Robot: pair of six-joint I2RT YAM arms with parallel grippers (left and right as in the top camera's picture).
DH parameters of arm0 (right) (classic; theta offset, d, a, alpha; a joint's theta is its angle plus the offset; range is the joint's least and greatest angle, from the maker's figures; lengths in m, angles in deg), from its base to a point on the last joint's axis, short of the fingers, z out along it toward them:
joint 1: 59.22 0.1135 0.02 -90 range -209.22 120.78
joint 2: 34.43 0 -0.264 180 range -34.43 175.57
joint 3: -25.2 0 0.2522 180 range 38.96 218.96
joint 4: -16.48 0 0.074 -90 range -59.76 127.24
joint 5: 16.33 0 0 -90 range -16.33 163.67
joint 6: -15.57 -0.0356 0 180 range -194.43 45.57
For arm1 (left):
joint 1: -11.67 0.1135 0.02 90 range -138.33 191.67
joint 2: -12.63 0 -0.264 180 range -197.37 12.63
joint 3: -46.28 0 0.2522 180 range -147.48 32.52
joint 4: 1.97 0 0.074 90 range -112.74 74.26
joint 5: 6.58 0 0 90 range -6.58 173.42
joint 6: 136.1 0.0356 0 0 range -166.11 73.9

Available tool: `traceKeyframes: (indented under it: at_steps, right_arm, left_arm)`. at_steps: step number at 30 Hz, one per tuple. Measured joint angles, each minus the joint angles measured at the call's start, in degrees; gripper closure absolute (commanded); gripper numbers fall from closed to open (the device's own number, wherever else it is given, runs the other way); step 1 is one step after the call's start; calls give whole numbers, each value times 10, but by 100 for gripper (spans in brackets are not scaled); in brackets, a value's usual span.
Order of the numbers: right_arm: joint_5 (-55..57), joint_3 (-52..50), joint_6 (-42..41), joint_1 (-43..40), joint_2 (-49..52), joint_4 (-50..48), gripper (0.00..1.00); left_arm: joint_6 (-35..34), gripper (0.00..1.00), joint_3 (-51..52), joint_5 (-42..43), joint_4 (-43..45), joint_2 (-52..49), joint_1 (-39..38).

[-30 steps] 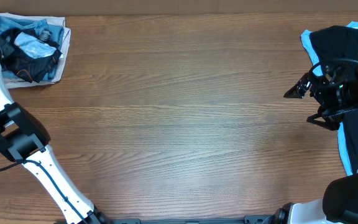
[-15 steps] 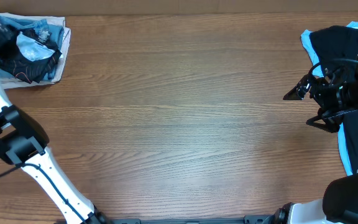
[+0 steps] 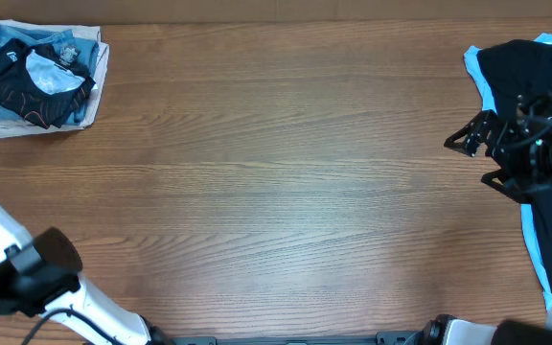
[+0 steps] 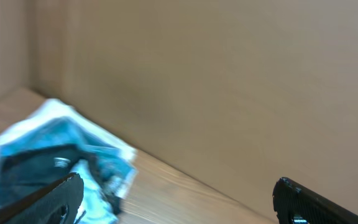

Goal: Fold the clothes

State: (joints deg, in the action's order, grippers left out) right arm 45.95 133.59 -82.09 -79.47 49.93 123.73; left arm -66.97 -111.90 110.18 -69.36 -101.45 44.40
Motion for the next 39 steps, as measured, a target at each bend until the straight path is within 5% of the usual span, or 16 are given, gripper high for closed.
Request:
traceKeyframes:
  at_steps: [9,19,28,39]
  right_arm:
    - [-4,2,10,0,-171,0,0]
    - [-5,5,14,0,-361,18,0]
    - [-5,6,15,0,-444,37,0]
    - [-8,3,15,21,-488,38,0]
  left_arm:
    - [38,0,0,139,-200,137,0]
    - [196,0,0,167,-425,267,0]
    - [247,0,70,169,-430,372,0]
    - [312,0,271,186,-433,685,-14]
